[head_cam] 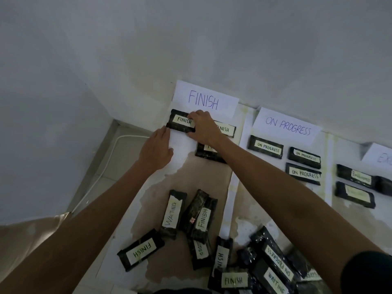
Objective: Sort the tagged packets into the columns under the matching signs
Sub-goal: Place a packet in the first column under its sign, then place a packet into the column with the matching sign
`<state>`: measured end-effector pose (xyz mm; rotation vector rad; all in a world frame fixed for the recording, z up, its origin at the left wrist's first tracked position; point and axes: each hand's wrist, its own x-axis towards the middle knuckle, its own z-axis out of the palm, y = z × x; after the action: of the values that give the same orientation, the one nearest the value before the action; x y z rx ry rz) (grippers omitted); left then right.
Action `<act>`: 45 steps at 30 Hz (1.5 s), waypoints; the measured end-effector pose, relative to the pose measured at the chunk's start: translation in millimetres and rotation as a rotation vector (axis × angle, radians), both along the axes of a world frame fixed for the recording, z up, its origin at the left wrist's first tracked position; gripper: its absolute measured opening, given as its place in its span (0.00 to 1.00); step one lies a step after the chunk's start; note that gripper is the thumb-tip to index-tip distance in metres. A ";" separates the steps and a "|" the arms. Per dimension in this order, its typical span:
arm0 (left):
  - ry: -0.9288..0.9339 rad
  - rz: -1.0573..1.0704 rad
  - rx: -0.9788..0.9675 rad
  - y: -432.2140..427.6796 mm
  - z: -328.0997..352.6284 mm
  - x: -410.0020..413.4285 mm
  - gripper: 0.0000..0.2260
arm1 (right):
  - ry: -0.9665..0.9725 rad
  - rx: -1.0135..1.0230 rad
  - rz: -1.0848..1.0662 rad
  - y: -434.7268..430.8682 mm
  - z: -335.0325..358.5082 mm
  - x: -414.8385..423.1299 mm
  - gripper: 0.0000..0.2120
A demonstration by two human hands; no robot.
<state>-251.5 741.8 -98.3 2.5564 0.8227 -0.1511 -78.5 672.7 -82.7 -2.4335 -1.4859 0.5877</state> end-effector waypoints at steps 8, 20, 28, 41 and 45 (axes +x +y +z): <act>0.016 -0.051 0.080 -7.3 -21.2 -12.0 0.28 | 0.008 0.019 0.021 -3.7 -7.0 2.0 0.28; -0.084 0.133 -0.061 -59.9 13.3 -65.2 0.20 | 0.089 0.177 0.072 -73.1 24.5 -53.9 0.19; 0.059 0.327 -0.284 -148.4 18.2 -110.7 0.24 | 0.196 -0.011 0.171 -143.1 25.4 -108.0 0.19; -0.050 0.335 -0.299 -160.1 19.1 -111.2 0.28 | 0.150 -0.001 0.137 -201.0 -17.4 -125.6 0.29; -0.076 0.291 -0.239 -152.2 21.8 -110.2 0.30 | 0.158 0.023 0.141 -200.0 -17.5 -126.1 0.29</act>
<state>-361.8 589.6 -76.5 2.1805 1.0669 -0.0563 -204.6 472.7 -100.2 -2.2204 -1.5965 0.7676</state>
